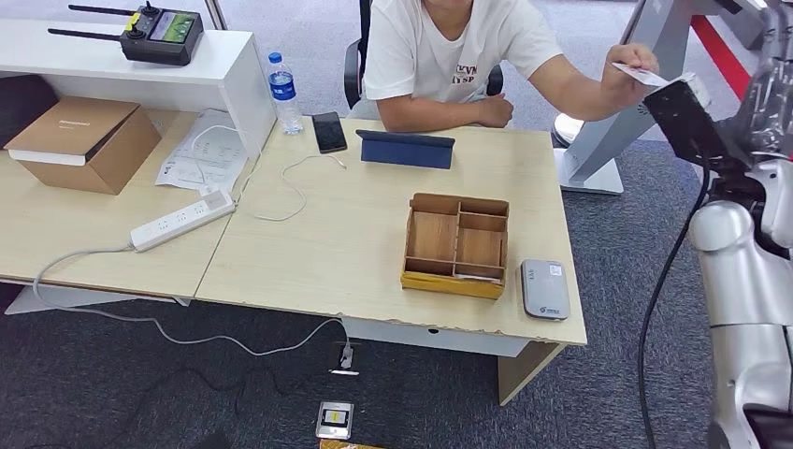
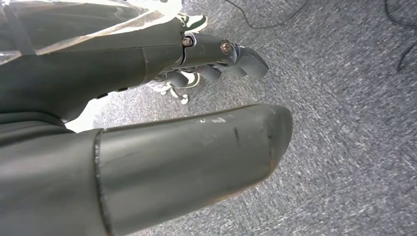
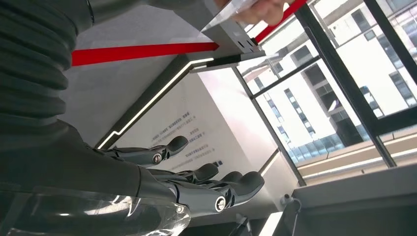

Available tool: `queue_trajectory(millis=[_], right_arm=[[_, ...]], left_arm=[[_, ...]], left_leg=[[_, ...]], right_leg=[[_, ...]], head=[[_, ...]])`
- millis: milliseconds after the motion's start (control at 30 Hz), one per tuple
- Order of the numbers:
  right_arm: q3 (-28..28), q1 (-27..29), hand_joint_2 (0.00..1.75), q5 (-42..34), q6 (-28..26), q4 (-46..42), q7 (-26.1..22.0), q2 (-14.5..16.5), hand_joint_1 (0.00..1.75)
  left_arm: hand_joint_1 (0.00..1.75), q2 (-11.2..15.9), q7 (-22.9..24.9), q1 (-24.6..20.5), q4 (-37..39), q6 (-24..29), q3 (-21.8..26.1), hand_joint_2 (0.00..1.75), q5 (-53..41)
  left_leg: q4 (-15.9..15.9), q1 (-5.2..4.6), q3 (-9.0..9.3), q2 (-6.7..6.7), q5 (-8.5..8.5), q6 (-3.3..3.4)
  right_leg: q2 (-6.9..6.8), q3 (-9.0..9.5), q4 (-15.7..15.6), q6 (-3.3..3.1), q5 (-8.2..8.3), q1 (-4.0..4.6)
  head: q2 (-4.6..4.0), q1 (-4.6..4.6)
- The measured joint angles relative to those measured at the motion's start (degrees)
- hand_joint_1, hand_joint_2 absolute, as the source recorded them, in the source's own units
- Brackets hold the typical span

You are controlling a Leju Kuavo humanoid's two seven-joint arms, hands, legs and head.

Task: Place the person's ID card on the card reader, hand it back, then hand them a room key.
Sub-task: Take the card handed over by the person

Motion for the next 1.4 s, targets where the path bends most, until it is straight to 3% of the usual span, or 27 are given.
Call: queue_trajectory(millis=[200,500,633,1400], right_arm=[[4.88,-3.91,1.75,1.13,-0.10,8.80,0.56,1.96,0.00],[7.76,-6.05,1.75,0.04,-0.34,16.02,-0.31,3.94,0.02],[8.40,-6.40,1.75,-0.81,-0.44,17.76,-0.95,4.43,1.73],[8.90,-7.56,1.75,-4.68,0.17,21.90,-2.90,5.87,1.75]], left_arm=[[0.00,0.54,1.35,0.06,0.01,-0.61,-0.51,0.00,0.10],[0.00,0.77,1.84,0.10,0.02,-0.47,-0.68,0.00,0.65],[0.00,0.73,1.68,0.13,0.02,-0.38,-0.77,0.00,0.72],[0.00,1.12,0.75,0.14,0.08,-1.53,-0.83,0.00,0.74]], left_leg=[[0.01,0.02,-0.03,-0.01,0.00,0.00],[0.01,0.01,-0.02,0.00,0.00,0.00],[0.02,0.01,-0.02,0.01,0.00,0.00],[0.02,0.01,-0.02,0.02,0.00,0.00]], right_leg=[[-0.01,-0.05,0.00,0.00,0.00,0.00],[-0.01,-0.06,-0.01,0.00,0.00,0.00],[-0.01,-0.06,-0.01,0.00,0.00,0.00],[0.01,-0.09,-0.01,0.00,0.00,0.00]], head=[[-0.01,0.01],[-0.01,0.02],[0.00,0.02],[0.01,0.02]])
